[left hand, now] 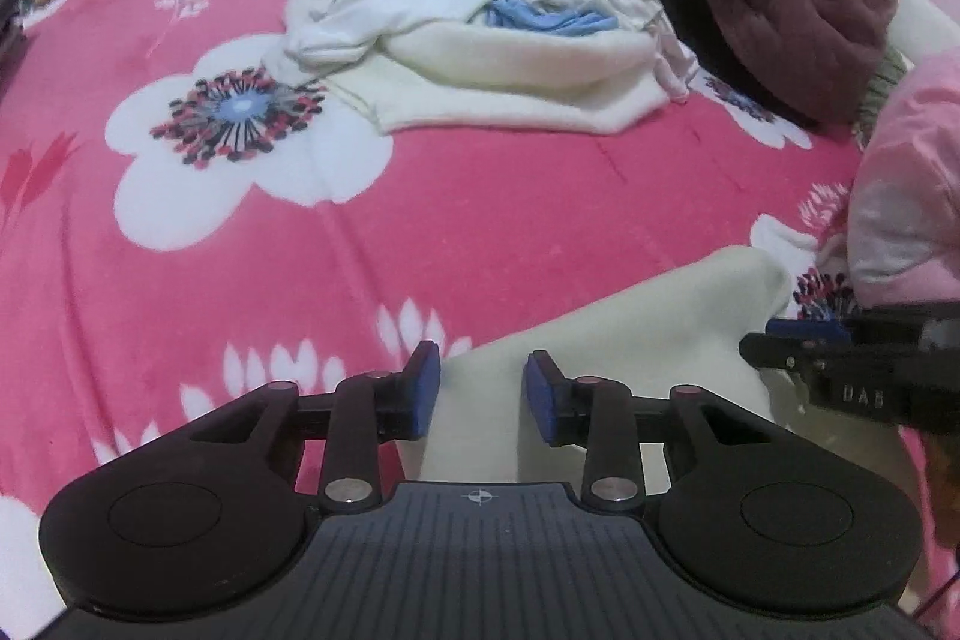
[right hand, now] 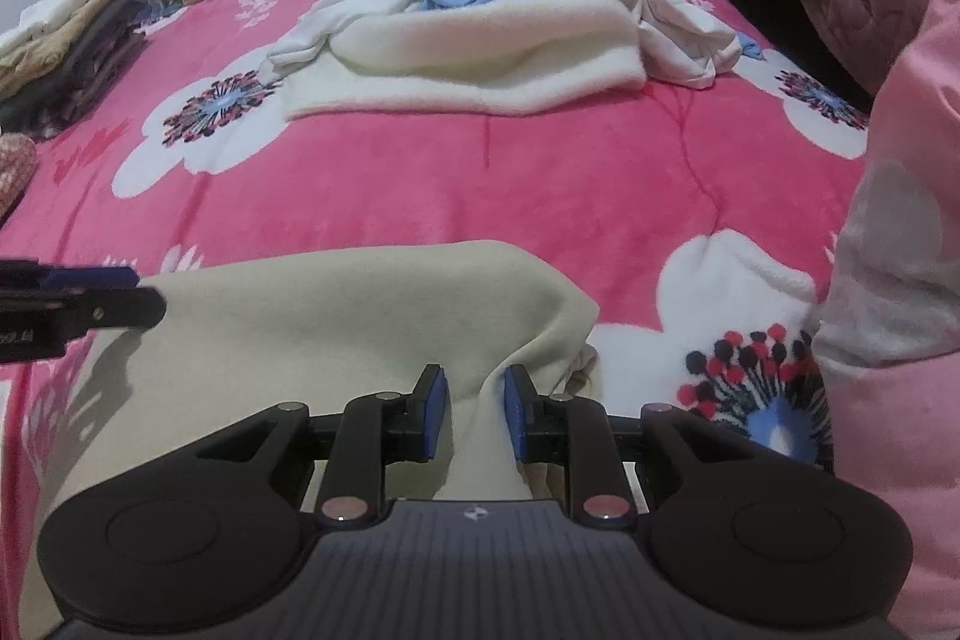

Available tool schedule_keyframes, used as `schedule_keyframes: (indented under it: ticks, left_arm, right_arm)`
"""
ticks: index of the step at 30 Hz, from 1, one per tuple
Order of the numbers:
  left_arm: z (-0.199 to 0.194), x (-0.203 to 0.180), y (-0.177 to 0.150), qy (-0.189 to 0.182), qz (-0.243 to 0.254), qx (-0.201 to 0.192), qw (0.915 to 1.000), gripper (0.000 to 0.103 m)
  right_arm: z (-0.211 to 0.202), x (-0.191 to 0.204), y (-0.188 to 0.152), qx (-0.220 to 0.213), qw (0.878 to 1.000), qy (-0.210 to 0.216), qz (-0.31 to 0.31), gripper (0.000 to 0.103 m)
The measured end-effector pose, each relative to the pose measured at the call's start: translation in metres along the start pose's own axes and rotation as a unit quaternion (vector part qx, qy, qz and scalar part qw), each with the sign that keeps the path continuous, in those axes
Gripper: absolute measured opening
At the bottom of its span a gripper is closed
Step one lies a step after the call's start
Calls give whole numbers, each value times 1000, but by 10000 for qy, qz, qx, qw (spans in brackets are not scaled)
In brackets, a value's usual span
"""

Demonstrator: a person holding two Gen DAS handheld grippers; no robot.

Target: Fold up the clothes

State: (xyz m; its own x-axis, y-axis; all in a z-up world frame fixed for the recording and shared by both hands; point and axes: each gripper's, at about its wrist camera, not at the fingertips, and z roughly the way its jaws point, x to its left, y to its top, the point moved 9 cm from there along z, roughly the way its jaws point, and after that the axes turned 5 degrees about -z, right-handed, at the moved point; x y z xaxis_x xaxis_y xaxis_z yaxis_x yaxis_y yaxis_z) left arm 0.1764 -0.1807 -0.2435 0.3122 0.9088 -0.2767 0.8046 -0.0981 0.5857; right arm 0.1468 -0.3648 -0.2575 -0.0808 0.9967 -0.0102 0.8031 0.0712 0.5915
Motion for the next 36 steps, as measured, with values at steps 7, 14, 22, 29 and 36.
schedule_keyframes:
  ticks: [7,14,22,29,36]
  left_arm:
    - [-47,8,5,200,-436,-79,9988,40]
    - [-67,-10,-63,187,-350,435,9983,45]
    - [-106,-24,-82,180,-472,296,9983,45]
    - [-86,-54,-104,256,-57,503,9984,46]
    - [-109,-57,-122,31,-160,674,9976,46]
  right_arm:
    - [-18,0,6,143,9997,132,-165,24]
    - [-40,8,41,-119,9989,409,-190,24]
    - [-54,-11,24,378,9992,86,-40,28]
    - [-45,-4,-66,975,9942,118,-448,26]
    - [-114,23,-63,748,9953,377,-482,25]
